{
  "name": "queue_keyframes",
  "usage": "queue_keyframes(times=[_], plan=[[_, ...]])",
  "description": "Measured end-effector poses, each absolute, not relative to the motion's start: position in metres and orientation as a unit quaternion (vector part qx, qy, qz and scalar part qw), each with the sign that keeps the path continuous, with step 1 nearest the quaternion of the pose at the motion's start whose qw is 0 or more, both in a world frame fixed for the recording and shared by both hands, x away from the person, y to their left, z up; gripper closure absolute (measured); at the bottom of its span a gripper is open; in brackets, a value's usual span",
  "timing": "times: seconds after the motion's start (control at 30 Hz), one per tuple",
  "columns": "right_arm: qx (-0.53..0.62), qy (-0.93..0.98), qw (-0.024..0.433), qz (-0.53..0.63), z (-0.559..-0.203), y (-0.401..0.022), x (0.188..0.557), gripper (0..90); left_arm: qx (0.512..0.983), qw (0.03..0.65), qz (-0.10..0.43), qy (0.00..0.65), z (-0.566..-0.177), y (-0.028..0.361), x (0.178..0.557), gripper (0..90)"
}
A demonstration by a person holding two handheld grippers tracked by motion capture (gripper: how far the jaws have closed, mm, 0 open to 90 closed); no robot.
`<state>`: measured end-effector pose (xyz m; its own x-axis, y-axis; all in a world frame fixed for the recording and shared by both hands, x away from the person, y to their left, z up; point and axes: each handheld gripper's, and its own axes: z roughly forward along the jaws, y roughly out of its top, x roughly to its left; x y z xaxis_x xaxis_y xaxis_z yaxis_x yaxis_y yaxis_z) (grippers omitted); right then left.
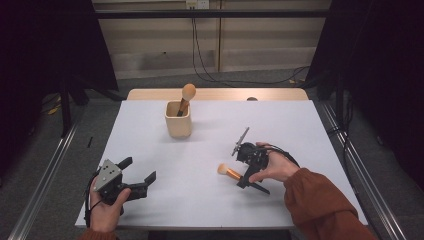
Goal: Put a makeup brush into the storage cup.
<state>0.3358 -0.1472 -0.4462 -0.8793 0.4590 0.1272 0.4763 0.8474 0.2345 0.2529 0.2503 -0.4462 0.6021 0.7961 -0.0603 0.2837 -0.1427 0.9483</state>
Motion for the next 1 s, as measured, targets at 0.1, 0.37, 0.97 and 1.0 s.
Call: queue_keyframes(times=[0.1,0.37,0.97,1.0], plan=[[-0.238,-0.962,0.038,-0.131,-0.448,-0.146,0.335,20.3,0.717,0.536,0.24,0.376,-0.446,0.25,0.253,3.7],[-0.225,-0.968,0.021,-0.112,-0.451,-0.142,0.331,37.0,0.72,0.534,0.238,0.374,-0.447,0.25,0.253,3.8],[-0.223,-0.973,0.003,-0.061,-0.448,-0.126,0.326,71.3,0.724,0.531,0.238,0.37,-0.447,0.248,0.253,3.8],[-0.225,-0.972,0.004,-0.061,-0.448,-0.127,0.327,73.1,0.726,0.53,0.238,0.368,-0.447,0.248,0.253,3.8]])
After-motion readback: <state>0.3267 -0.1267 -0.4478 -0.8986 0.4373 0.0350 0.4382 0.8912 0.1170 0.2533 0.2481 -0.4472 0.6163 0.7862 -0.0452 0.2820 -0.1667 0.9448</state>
